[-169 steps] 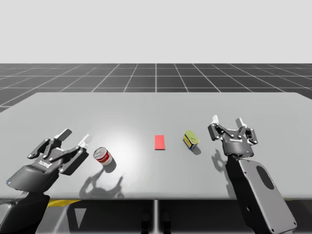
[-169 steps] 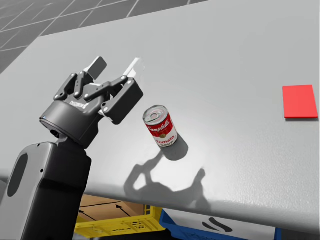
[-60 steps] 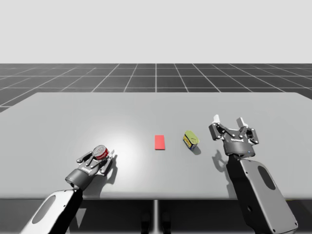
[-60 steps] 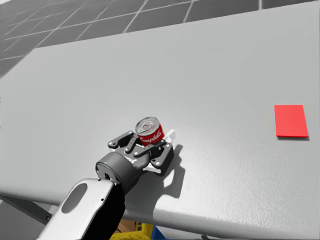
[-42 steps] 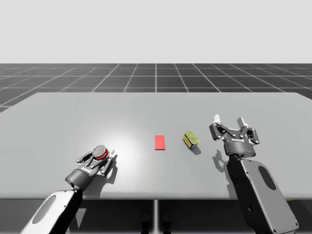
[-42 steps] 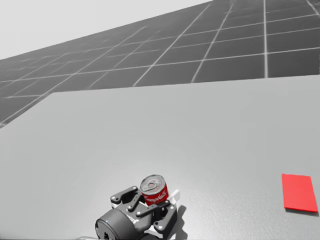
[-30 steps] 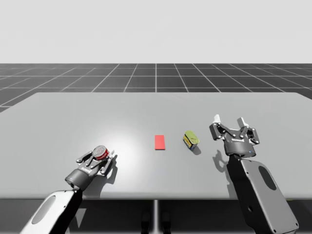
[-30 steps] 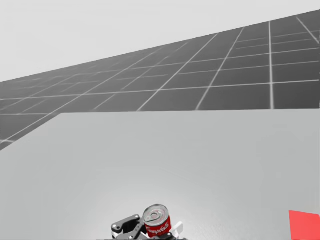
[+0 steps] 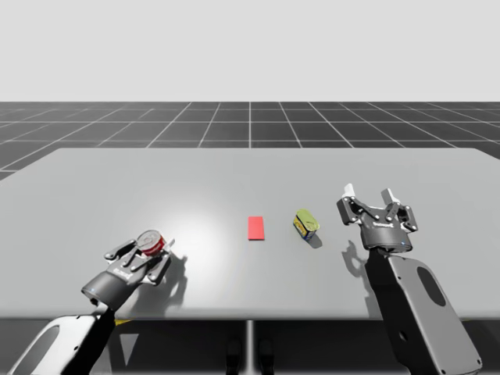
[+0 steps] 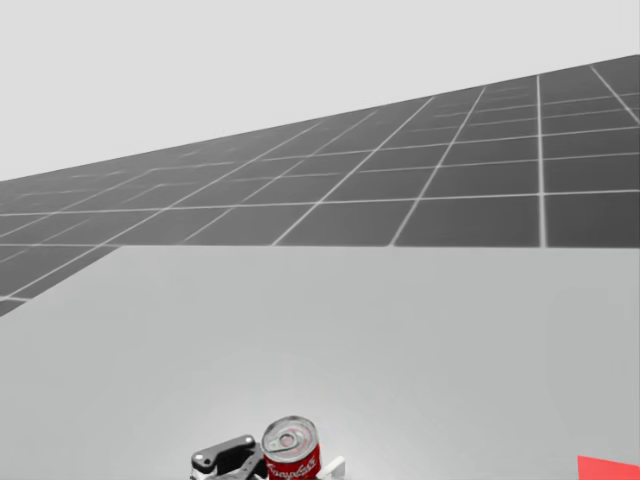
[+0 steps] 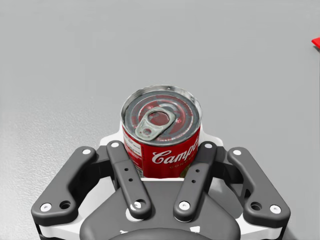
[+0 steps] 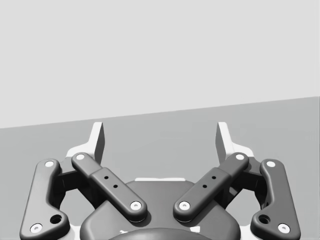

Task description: Look at the card. If it is red, pick the object on the left. If it is green, pick the object on the right.

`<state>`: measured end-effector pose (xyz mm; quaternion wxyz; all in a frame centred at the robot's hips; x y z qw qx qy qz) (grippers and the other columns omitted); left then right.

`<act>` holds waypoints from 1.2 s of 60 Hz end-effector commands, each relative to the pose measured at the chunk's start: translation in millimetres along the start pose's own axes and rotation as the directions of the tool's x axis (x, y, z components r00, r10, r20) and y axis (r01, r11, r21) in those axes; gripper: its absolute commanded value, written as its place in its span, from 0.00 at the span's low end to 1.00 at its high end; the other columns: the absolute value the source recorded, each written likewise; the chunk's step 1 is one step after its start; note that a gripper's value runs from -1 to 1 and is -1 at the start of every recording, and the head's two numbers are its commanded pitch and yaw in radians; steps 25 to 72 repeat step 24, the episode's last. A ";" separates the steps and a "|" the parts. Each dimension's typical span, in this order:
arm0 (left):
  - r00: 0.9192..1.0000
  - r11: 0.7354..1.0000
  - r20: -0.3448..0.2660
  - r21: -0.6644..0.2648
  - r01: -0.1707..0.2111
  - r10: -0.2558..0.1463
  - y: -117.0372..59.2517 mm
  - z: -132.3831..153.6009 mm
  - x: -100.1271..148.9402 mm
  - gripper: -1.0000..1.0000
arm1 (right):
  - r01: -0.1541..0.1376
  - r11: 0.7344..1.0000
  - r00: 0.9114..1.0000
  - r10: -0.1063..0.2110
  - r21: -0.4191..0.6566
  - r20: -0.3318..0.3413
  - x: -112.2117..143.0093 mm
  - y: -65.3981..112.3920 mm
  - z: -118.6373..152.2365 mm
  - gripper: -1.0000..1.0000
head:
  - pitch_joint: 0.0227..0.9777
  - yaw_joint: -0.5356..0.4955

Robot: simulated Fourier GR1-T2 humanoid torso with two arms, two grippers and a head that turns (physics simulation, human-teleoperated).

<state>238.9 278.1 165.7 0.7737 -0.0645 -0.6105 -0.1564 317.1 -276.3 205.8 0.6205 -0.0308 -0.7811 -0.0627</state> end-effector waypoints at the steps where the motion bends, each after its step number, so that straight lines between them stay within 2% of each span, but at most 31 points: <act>1: 0.989 0.990 0.119 -0.096 0.103 -0.091 -1.6 0.9 62.2 1.00 | -0.003 1.000 1.000 0.003 -0.005 -0.004 0.8 -1.6 0.8 0.00 | 0.44 0.95; 3: 0.986 0.989 0.131 -0.087 0.116 -0.104 -0.3 2.0 68.6 1.00 | -0.005 1.000 1.000 0.005 -0.005 -0.006 1.1 -1.9 1.2 0.00 | 0.44 0.95; 4: 0.983 0.989 0.147 -0.079 0.127 -0.114 1.9 3.5 78.3 1.00 | -0.022 1.000 1.000 0.022 0.001 0.002 1.3 -2.2 2.1 0.00 | 0.44 0.95; 6: 0.980 0.989 0.159 -0.072 0.132 -0.119 3.6 4.3 84.9 1.00 | -0.026 1.000 1.000 0.026 0.007 0.003 1.3 -2.6 2.5 0.00 | 0.43 0.95; 18: 0.957 0.986 0.240 -0.006 0.167 -0.161 12.7 10.2 134.2 1.00 | -0.029 0.997 1.000 0.030 0.066 -0.003 -0.5 -4.3 5.8 0.00 | 0.43 0.94; 22: 0.942 0.984 0.287 0.031 0.174 -0.176 12.7 13.7 156.0 1.00 | -0.034 0.996 0.999 0.034 0.087 -0.005 -2.4 -3.4 6.7 0.00 | 0.43 0.94; 24: 0.931 0.984 0.320 0.048 0.170 -0.176 12.3 16.2 168.8 1.00 | -0.033 0.995 0.999 0.034 0.093 -0.011 -3.3 -2.2 7.3 0.00 | 0.42 0.94; 72: 0.931 0.984 0.320 0.048 0.170 -0.176 12.3 16.2 168.8 1.00 | -0.033 0.995 0.999 0.034 0.093 -0.011 -3.3 -2.2 7.3 0.00 | 0.42 0.94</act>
